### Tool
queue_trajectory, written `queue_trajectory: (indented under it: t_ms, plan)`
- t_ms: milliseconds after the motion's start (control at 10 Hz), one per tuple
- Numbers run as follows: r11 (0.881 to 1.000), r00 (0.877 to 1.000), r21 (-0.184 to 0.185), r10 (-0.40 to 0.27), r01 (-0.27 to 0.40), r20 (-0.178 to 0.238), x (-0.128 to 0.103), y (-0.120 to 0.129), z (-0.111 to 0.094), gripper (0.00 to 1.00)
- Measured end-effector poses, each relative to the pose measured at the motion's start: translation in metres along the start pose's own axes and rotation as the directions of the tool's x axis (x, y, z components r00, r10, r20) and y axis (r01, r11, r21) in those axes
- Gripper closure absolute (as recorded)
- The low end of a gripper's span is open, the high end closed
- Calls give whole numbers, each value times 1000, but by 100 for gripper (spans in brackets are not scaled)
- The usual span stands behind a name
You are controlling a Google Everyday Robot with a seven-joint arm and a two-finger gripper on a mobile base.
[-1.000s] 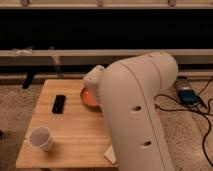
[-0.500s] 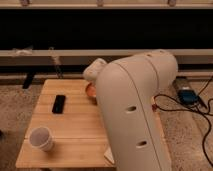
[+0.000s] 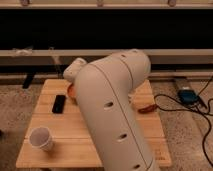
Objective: Drag the ceramic bowl in a circle
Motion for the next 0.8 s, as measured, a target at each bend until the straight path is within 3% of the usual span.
queue_trajectory:
  t_ms: [200, 400, 800]
  plan:
    - [1000, 1000, 10, -24, 24, 9, -18, 1, -12, 100]
    - [999, 999, 0, -37, 37, 22, -27, 18, -25, 100]
    - [998, 1000, -55, 2, -1, 23, -5, 93, -44, 100]
